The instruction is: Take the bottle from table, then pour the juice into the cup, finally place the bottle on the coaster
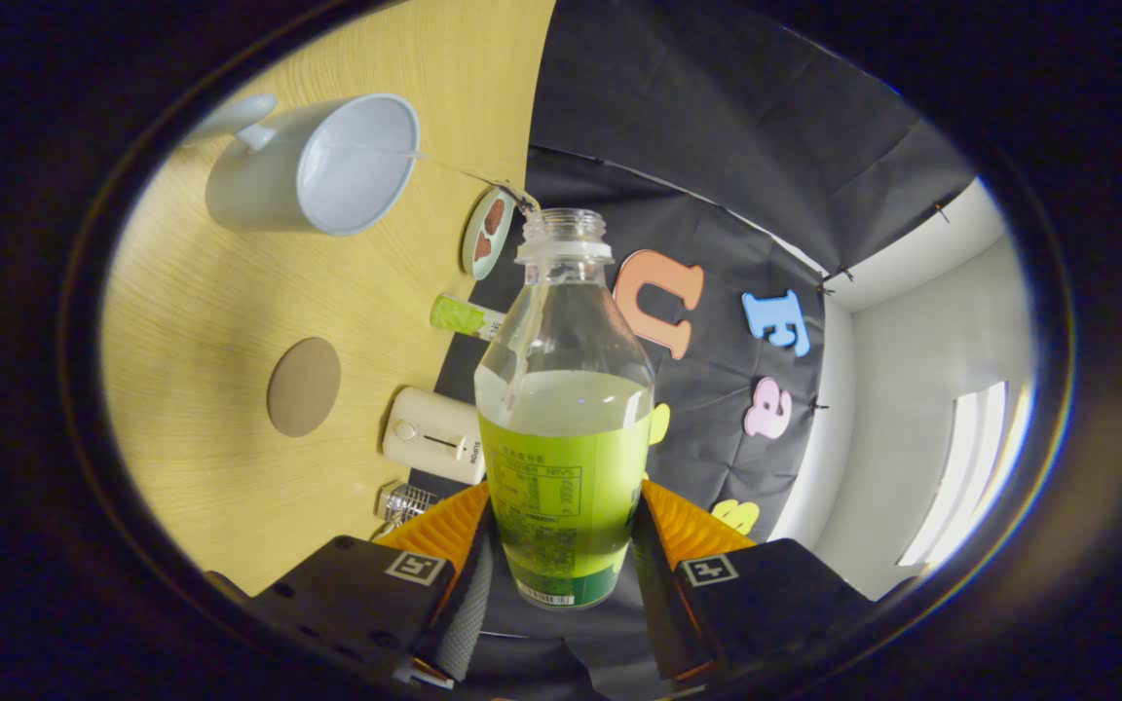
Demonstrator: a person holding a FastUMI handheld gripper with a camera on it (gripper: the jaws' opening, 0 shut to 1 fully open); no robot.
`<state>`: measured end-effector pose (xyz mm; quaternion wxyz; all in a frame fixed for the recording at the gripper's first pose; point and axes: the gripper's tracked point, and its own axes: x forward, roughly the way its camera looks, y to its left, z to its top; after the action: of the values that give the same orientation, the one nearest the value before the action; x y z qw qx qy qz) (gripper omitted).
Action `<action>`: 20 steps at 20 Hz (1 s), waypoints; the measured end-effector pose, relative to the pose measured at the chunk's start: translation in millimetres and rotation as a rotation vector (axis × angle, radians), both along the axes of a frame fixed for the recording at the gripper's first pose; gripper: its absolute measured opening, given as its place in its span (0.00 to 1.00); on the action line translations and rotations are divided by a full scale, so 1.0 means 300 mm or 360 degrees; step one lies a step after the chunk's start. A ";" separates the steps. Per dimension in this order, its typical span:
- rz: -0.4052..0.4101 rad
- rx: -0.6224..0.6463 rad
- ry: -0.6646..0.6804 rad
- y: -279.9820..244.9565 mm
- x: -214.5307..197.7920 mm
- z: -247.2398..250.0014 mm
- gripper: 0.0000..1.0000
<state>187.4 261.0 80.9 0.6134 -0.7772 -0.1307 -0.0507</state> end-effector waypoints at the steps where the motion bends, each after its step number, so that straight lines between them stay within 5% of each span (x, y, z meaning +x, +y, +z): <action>1: 0.0000 -0.0009 -0.0006 0.003 0.000 0.005 0.73; 20: -0.0029 -0.0106 -0.0063 -0.018 0.001 0.046 0.73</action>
<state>187.7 255.6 94.7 0.5840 -0.7972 -0.1373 -0.0672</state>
